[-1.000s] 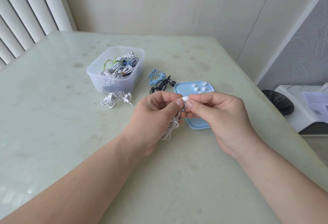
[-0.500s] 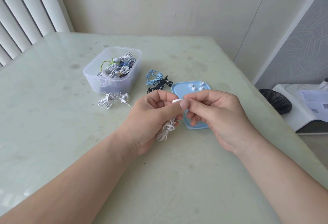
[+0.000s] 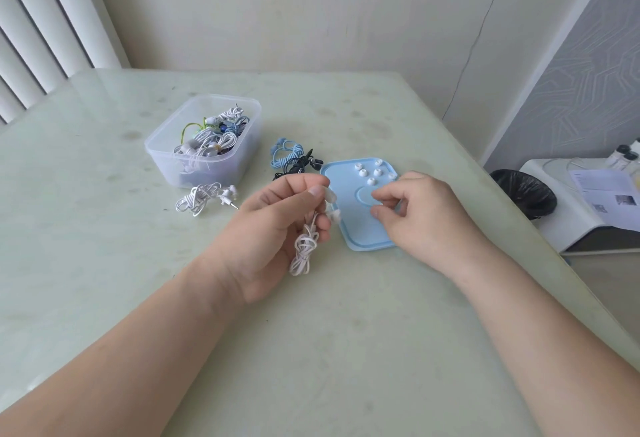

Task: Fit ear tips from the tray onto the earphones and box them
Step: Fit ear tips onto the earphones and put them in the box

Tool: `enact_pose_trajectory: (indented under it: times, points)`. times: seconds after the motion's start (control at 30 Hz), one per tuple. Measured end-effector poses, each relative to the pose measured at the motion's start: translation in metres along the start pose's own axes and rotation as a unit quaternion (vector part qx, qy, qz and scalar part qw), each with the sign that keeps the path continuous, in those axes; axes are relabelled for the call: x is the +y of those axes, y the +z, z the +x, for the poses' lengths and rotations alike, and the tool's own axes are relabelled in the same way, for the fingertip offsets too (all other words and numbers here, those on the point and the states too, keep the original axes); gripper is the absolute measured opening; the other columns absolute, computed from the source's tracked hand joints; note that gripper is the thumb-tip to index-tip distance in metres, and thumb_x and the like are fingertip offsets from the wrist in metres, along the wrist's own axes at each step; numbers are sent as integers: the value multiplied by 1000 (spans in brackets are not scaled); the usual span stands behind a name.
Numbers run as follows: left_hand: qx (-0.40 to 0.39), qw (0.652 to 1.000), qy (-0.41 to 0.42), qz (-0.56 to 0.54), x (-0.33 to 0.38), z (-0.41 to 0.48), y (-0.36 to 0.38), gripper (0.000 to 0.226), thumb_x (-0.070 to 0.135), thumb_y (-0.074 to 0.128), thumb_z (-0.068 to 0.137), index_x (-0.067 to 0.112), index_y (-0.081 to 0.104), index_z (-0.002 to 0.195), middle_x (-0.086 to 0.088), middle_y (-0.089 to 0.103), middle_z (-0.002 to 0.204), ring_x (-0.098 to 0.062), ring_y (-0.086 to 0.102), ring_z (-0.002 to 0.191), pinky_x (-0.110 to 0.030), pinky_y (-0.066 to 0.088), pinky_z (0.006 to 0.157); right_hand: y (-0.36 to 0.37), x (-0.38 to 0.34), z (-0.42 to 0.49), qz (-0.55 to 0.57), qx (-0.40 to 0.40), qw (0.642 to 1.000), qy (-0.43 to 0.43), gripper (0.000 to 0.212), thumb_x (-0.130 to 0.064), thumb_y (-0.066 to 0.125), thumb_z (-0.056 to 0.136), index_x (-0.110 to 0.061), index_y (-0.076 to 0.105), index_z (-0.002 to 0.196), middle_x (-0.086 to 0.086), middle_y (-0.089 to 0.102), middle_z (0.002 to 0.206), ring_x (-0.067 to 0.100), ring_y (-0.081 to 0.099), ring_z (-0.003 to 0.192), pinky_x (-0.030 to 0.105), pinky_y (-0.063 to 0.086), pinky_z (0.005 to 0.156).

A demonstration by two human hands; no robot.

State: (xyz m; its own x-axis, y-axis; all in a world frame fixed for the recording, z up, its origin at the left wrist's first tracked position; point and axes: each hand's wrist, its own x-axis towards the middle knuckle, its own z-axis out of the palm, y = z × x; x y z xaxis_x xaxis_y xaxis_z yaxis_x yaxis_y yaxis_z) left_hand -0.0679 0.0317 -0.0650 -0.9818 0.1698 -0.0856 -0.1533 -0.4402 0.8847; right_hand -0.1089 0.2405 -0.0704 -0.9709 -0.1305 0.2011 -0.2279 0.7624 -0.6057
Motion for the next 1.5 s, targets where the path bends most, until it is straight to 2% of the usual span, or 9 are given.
enact_pose_trajectory:
  times: [0.1,0.2,0.3,0.4,0.67,0.97,1.2,1.4,1.5]
  points:
    - [-4,999,-8,-34,1,2,-5,14,10,62,92,14,74,97,-7,60,87,-18,59,62,-29,55,61,-2,-2,-1,5,13,1000,-12,12,-13,73,90,-20,77,80,-9,60,83,4,57,68,12,42,64]
    - [-13,998,-13,-55,1,3,-7,15,12,63,91,16,76,97,-6,59,86,-18,59,63,-29,55,63,-3,-13,-8,141,10,990,17,12,-14,75,89,-22,77,80,-8,72,78,4,64,65,14,50,65]
    - [-25,998,-14,-62,-1,3,-6,17,13,62,90,16,75,101,-4,60,82,-17,60,63,-28,56,64,2,-28,-14,316,-51,947,29,7,-4,73,91,-10,76,89,6,77,82,19,73,73,30,58,66]
    - [-29,997,-12,-65,-1,2,-4,21,14,61,91,15,74,107,-2,63,80,-16,61,64,-27,58,67,4,-33,-17,416,-112,902,38,11,3,68,93,-2,74,101,12,75,81,25,71,70,34,59,65]
    - [-4,995,-19,-98,0,4,-8,20,17,65,88,17,79,103,-1,61,80,-15,63,66,-28,58,71,2,-33,-18,421,-168,891,37,18,3,69,91,-3,75,107,20,77,101,22,67,75,33,58,70]
    - [39,999,24,13,-6,1,3,13,17,66,96,12,55,93,-10,54,72,-22,64,55,-33,56,56,2,-32,-16,415,-127,901,22,11,-3,70,92,-4,77,101,18,72,83,26,68,76,34,57,70]
    - [34,968,118,218,-16,0,1,18,29,58,105,19,73,108,-7,63,77,-54,66,84,-63,55,78,-3,-26,-11,370,-109,921,52,12,-9,71,94,-11,79,103,25,73,92,29,68,72,45,60,83]
    - [51,960,117,251,-18,2,-2,12,22,71,98,20,77,108,-14,75,92,-32,73,80,-62,60,83,-2,-27,-12,394,-114,909,72,16,-1,73,90,-5,77,105,26,74,90,32,72,75,36,60,73]
    - [45,973,100,203,-17,3,-3,10,17,69,99,13,76,105,-20,73,89,-41,75,83,-55,62,84,-5,-28,-11,447,-93,880,130,17,-1,77,84,1,75,101,25,75,88,32,74,76,32,60,68]
